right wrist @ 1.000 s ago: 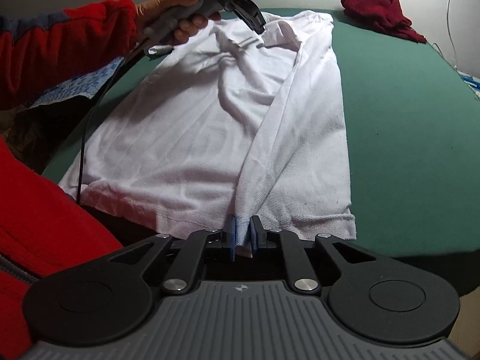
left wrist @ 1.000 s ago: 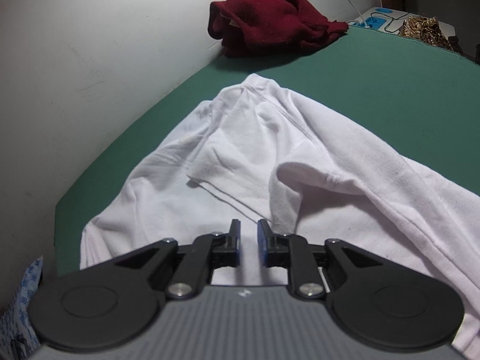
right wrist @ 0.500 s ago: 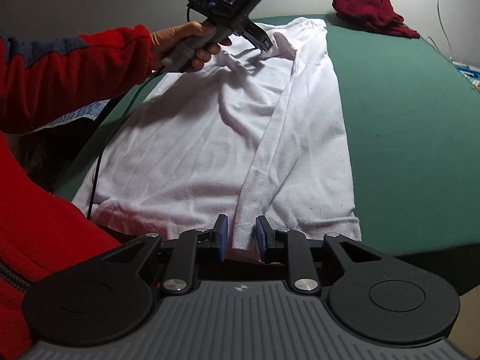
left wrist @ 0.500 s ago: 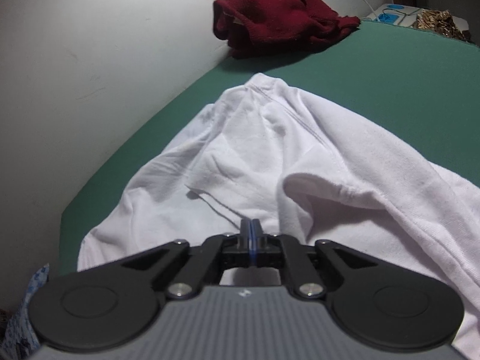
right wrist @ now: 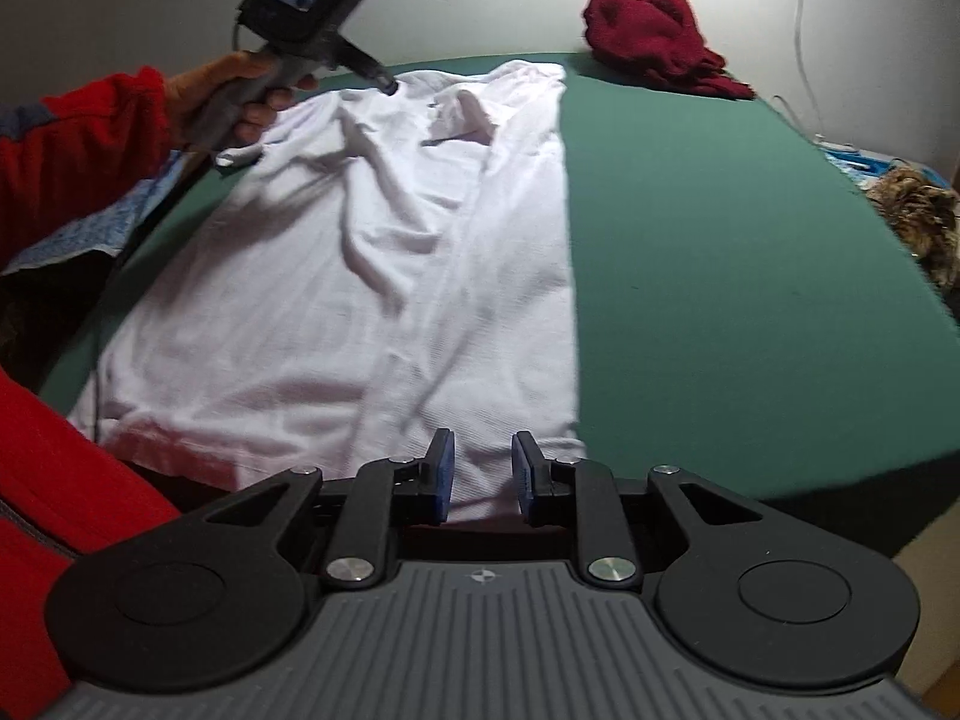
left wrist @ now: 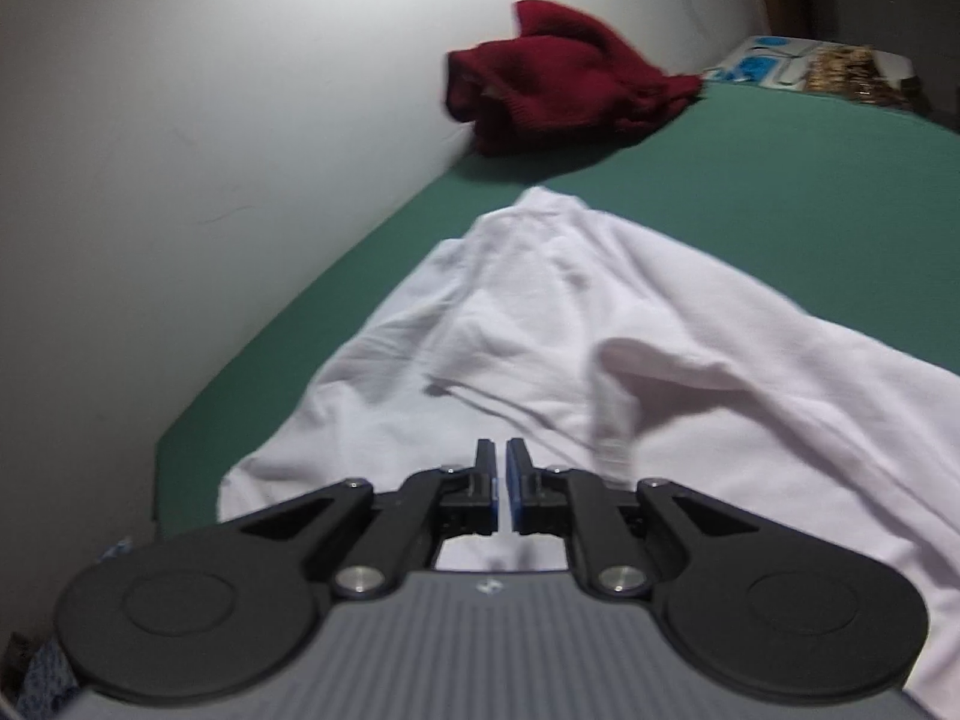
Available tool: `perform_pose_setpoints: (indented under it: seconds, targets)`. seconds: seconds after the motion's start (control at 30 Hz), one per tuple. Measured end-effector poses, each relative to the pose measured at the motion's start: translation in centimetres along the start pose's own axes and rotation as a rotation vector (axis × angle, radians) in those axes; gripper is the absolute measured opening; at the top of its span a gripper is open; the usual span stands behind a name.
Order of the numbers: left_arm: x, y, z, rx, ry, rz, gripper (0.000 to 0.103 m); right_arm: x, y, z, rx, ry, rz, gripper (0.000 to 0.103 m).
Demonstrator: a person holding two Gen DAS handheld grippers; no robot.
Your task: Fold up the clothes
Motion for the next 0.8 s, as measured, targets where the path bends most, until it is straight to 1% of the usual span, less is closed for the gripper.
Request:
perform_pose_setpoints:
  seconds: [0.03,0.1,0.2,0.27,0.37,0.47,0.53,0.57,0.6,0.63,0.7,0.8]
  targets:
    - [1.6,0.8,0.0,0.016,-0.03,0.032,0.017,0.7,0.1,0.4,-0.009,-0.017,0.012,0.022]
    - [4.5,1.6,0.0,0.035,-0.084,0.078,0.019,1.0,0.0,1.0,-0.017,0.011,0.053,0.022]
    - [7.1,1.2,-0.3,0.022,-0.105,0.12,0.02,0.7,-0.7,1.6,-0.027,0.094,0.104,0.022]
    - [8.5,0.7,-0.5,0.008,-0.112,0.142,0.02,0.5,-1.1,1.5,-0.011,0.123,0.105,0.022]
    - [9.2,-0.2,-0.8,-0.019,-0.104,0.151,0.021,0.2,-1.5,1.5,0.025,0.163,0.103,0.022]
    - [9.5,-0.7,-1.2,-0.034,-0.095,0.141,0.022,-0.2,-1.5,1.6,0.103,0.207,0.117,0.024]
    - [9.6,-0.8,-1.6,-0.039,-0.095,0.131,0.024,-0.6,-1.4,1.8,0.136,0.242,0.125,0.023]
    - [9.7,-0.9,-1.7,-0.04,-0.096,0.128,0.024,-0.7,-1.3,1.8,0.147,0.252,0.122,0.013]
    - [9.9,-0.9,-1.7,-0.038,-0.101,0.124,0.024,-0.8,-1.1,1.9,0.16,0.256,0.118,0.005]
    - [10.1,-0.8,-1.8,-0.032,-0.111,0.115,0.024,-0.9,-0.9,1.9,0.173,0.261,0.117,0.001]
    - [10.5,-0.8,-1.8,-0.024,-0.129,0.098,0.023,-1.0,-0.5,1.9,0.185,0.278,0.119,0.0]
    - [10.5,-0.8,-1.8,-0.024,-0.129,0.094,0.022,-1.0,-0.2,2.5,0.14,0.305,0.099,0.0]
Point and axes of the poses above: each gripper's, at about its wrist camera, not at the fingertips, and y roughly against the way its jaws point, x to its right, z to its underside, the point moved 2 cm from there along -y, roughly the way its jaws point, and after that the axes turned 3 degrees about -z, right-handed, at the moved point
